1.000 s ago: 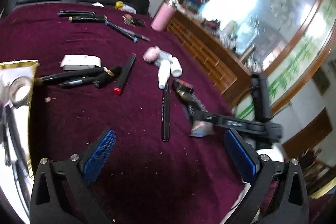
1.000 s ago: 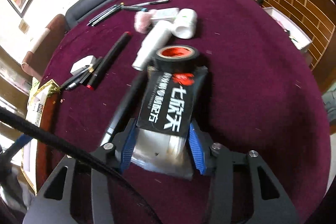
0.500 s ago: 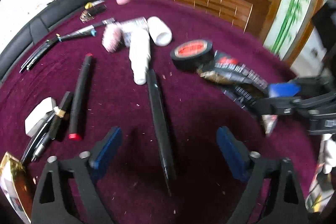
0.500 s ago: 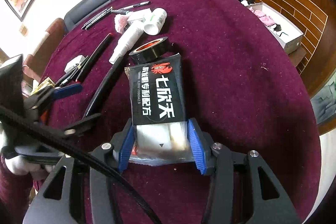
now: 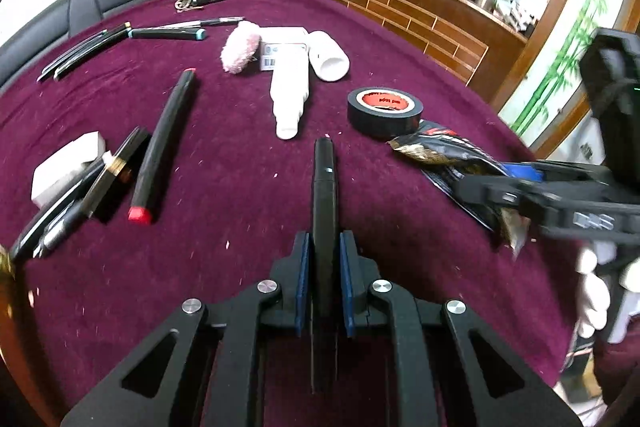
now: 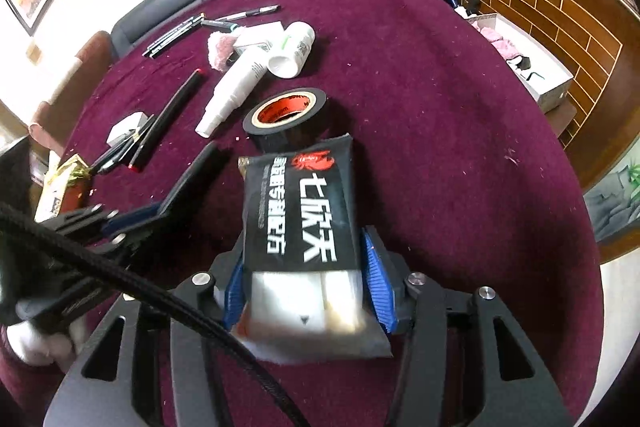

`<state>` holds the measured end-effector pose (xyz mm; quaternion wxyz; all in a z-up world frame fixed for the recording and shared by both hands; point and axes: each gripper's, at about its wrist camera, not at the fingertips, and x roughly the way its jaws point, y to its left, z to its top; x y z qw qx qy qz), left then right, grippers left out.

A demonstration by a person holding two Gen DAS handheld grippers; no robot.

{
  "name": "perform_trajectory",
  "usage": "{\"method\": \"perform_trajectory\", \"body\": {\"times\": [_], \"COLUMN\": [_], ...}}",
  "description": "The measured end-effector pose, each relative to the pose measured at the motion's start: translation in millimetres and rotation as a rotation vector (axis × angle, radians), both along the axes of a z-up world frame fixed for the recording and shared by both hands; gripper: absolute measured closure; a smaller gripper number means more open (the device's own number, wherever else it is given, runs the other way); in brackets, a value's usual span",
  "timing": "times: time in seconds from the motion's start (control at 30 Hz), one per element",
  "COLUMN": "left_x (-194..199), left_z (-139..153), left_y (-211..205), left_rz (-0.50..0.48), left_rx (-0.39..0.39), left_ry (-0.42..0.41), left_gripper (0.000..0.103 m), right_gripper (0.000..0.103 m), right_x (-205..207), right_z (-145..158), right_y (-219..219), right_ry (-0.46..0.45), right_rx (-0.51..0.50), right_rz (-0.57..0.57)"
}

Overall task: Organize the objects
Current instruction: 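Grasp a black marker with the left gripper while the right gripper grasps the black-and-silver packet, then carry marker and packet to the tray and open the left gripper over it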

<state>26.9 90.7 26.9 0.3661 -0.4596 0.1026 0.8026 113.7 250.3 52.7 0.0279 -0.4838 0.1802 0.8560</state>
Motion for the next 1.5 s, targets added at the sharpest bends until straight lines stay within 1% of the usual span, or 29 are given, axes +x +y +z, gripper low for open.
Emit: {"method": "perform_trajectory", "body": {"times": [0.07,0.1,0.13,0.2,0.4,0.47,0.57,0.67,0.8,0.87,0.97,1.0,1.07,1.17,1.27,1.33,1.4,1.5], "left_x": [4.3,6.5,8.6,15.7,30.9,34.6,40.3,44.9,48.0,46.6,42.5,40.2,34.0,20.1,-2.1,-14.6,-23.6,-35.1], "left_z": [3.3,5.3,6.5,9.7,21.3,25.9,31.6,39.3,49.3,53.2,56.6,57.4,58.5,54.7,43.3,34.1,25.5,14.9], "left_y": [-6.8,-10.6,-12.6,-19.3,-47.5,-59.1,-84.4,-119.2,-170.3,-197.4,-242.8,-258.9,-286.3,-317.2,-338.4,-347.2,-359.7,-367.2], "left_rz": [0.008,0.012,0.015,0.023,0.060,0.081,0.125,0.185,0.279,0.330,0.421,0.452,0.503,0.551,0.586,0.604,0.625,0.646], "left_rx": [0.021,0.034,0.041,0.057,0.147,0.178,0.236,0.279,0.300,0.288,0.242,0.220,0.167,0.107,0.043,0.005,-0.012,-0.022], "left_ry": [0.000,-0.001,0.003,0.011,0.022,0.024,0.018,0.024,0.052,0.075,0.104,0.111,0.121,0.104,0.066,0.047,0.030,0.009], "left_gripper": [0.092,0.092,0.092,0.092,0.092,0.092,0.092,0.092,0.092,0.091,0.091,0.091,0.091,0.091,0.091,0.091,0.091,0.091], "right_gripper": [0.052,0.059,0.061,0.062,0.062,0.062,0.062,0.062,0.062,0.062,0.062,0.062,0.062,0.061,0.061,0.061,0.061,0.061], "right_x": [-1.7,-0.6,0.8,6.1,30.7,32.8,32.8,26.8,7.8,-3.7,-21.3,-30.3,-40.9,-64.5,-82.7,-89.4,-92.7,-94.7], "right_z": [-3.8,-3.4,-3.5,-0.2,26.3,33.8,45.5,53.0,58.8,59.6,57.4,55.0,49.1,35.4,20.9,13.7,7.8,4.0], "right_y": [-1.9,-2.7,-2.1,-0.3,-14.8,-22.6,-41.4,-68.7,-118.3,-144.6,-190.9,-211.8,-237.7,-287.0,-320.6,-335.1,-349.7,-360.1], "right_ry": [0.003,0.010,0.011,0.034,0.110,0.122,0.135,0.141,0.129,0.116,0.101,0.090,0.067,0.015,-0.031,-0.056,-0.077,-0.091], "right_rx": [0.001,0.003,-0.017,-0.069,-0.094,-0.114,-0.153,-0.188,-0.255,-0.300,-0.351,-0.373,-0.416,-0.480,-0.528,-0.551,-0.555,-0.545], "right_rz": [-0.003,-0.011,-0.011,-0.009,0.027,0.048,0.098,0.164,0.272,0.326,0.398,0.425,0.461,0.511,0.520,0.521,0.521,0.524]}}
